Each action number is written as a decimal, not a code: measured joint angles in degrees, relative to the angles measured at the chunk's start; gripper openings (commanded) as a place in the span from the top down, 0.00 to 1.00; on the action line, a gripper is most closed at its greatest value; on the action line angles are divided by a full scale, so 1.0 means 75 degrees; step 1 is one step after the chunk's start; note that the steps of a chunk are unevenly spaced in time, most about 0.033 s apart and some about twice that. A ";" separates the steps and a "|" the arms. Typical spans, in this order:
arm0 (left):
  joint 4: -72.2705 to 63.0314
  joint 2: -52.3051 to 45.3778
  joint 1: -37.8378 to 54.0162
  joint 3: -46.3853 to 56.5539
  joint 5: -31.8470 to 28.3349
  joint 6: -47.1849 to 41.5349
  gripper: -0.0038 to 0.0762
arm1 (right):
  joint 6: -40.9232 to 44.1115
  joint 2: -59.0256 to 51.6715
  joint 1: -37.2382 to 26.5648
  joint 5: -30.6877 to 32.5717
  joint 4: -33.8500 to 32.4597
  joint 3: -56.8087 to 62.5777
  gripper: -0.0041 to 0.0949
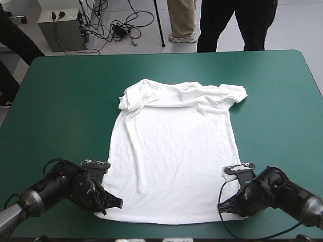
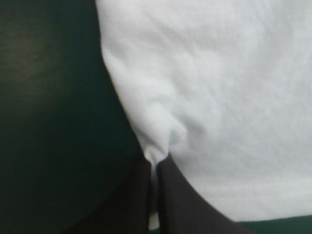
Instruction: Fold the cloth
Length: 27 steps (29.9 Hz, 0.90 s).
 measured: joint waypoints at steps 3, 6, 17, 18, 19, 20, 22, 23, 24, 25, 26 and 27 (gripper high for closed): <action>0.0017 0.0010 0.0000 -0.0123 0.0010 0.0278 0.96 | -0.0008 0.0120 0.0017 0.0130 -0.0075 -0.0215 0.98; -0.0025 0.0196 0.0000 -0.0442 -0.0552 0.0654 0.96 | -0.0008 0.0267 0.0025 -0.0037 -0.0534 -0.0609 0.98; 0.0034 0.0342 -0.0009 -0.4024 -0.0372 0.2036 0.96 | -0.0103 0.0072 0.0025 0.1303 -0.2317 -0.4477 0.98; 0.0041 0.0363 -0.0009 -0.4438 -0.0304 0.2134 0.96 | -0.0135 0.0062 0.0025 0.1398 -0.2415 -0.4913 0.98; 0.0055 0.0363 -0.0009 -0.4768 -0.0267 0.2206 0.96 | -0.0168 0.0062 0.0025 0.1491 -0.2541 -0.5354 0.98; 0.0089 0.0369 -0.0009 -0.5174 -0.0238 0.2270 0.96 | -0.0186 0.0062 0.0025 0.1568 -0.2684 -0.5799 0.98; 0.0239 0.0369 -0.0009 -0.5984 -0.0228 0.2335 0.96 | -0.0206 0.0062 0.0025 0.1728 -0.2964 -0.6695 0.98; 0.0317 0.0376 -0.0009 -0.6304 -0.0211 0.2349 0.96 | -0.0227 0.0062 0.0025 0.1788 -0.3082 -0.7057 0.98; 0.0430 0.0372 -0.0009 -0.6697 -0.0197 0.2364 0.96 | -0.0230 0.0062 0.0025 0.1835 -0.3223 -0.7407 0.98; 0.0560 0.0378 -0.0009 -0.7076 -0.0183 0.2375 0.96 | -0.0268 0.0071 0.0025 0.1888 -0.3385 -0.7937 0.98; 0.0698 0.0378 -0.0009 -0.7373 -0.0181 0.2383 0.96 | -0.0302 0.0100 0.0025 0.1909 -0.3549 -0.8286 0.98; 0.0832 0.0378 -0.0009 -0.7740 -0.0181 0.2383 0.96 | -0.0346 0.0127 0.0025 0.1937 -0.3695 -0.8627 0.98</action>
